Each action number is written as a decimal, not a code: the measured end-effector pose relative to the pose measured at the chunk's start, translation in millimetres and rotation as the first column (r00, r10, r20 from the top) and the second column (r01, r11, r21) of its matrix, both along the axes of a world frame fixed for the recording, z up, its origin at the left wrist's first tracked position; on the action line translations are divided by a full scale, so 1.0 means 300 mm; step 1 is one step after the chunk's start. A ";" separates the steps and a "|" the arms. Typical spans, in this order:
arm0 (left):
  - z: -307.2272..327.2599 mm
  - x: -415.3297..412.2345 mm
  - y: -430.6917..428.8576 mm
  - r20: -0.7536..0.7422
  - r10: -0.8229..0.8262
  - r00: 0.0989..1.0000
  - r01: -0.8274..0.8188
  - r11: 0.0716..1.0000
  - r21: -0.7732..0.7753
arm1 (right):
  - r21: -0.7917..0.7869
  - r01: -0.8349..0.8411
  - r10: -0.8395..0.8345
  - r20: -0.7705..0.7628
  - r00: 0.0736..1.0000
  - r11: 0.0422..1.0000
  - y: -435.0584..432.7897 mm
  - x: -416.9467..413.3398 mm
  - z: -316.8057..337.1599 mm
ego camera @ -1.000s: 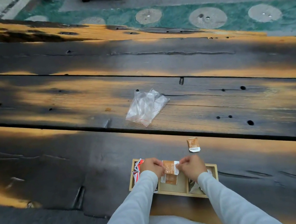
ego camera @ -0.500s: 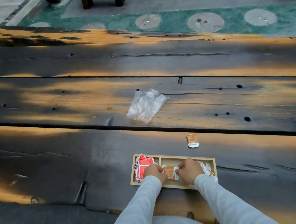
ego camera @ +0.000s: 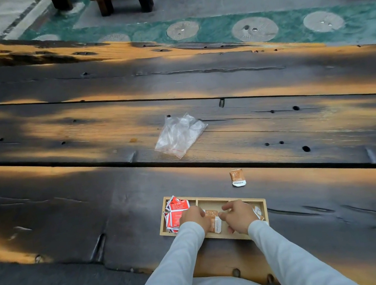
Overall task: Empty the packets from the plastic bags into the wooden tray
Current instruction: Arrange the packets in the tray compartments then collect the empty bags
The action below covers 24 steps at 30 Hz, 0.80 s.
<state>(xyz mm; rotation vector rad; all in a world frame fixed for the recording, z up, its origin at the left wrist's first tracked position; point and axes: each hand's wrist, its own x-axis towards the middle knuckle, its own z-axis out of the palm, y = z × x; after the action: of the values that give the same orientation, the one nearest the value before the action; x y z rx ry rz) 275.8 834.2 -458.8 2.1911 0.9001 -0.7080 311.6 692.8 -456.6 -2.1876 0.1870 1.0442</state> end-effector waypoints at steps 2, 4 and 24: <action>0.006 0.024 -0.011 0.034 0.016 0.999 -0.016 1.000 -0.021 | 0.049 0.074 -0.075 0.016 0.997 0.996 -0.014 0.024 0.006; 0.012 0.058 -0.021 0.071 0.034 0.997 -0.031 0.998 -0.049 | 0.107 0.171 -0.172 0.005 0.985 0.979 -0.031 0.059 0.004; -0.096 0.421 -0.120 0.038 0.178 0.983 -0.157 0.937 -0.313 | 0.069 0.432 -0.427 -0.067 0.902 0.899 -0.232 0.389 -0.250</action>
<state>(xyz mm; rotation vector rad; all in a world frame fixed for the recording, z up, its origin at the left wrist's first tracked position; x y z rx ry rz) 402.0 798.0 -487.7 1.8268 0.8663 -0.6427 428.4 623.1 -531.8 -1.9240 0.6115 0.8359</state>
